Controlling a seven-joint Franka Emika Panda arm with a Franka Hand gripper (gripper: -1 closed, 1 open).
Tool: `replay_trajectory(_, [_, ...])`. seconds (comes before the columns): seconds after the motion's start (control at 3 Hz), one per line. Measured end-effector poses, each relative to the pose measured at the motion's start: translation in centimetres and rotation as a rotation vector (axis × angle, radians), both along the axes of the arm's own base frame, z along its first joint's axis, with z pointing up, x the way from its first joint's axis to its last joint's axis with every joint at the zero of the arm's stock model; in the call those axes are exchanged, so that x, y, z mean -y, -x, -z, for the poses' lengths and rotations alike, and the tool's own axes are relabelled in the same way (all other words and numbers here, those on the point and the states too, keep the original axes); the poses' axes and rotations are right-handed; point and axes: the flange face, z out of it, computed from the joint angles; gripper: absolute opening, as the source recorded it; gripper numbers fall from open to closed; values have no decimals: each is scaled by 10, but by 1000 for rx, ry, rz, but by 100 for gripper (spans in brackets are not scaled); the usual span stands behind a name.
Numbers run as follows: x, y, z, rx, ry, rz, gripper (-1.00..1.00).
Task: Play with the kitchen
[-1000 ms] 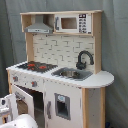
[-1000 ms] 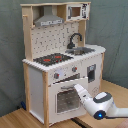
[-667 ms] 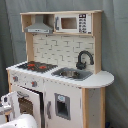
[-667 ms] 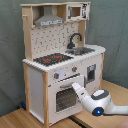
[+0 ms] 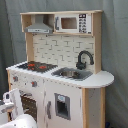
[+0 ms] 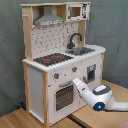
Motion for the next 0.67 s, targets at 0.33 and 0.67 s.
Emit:
replay_trajectory(0.33, [-9,25,-22,21,34,-10,100])
replay_trajectory(0.67, [-15,49,-42,36,75,-20,100])
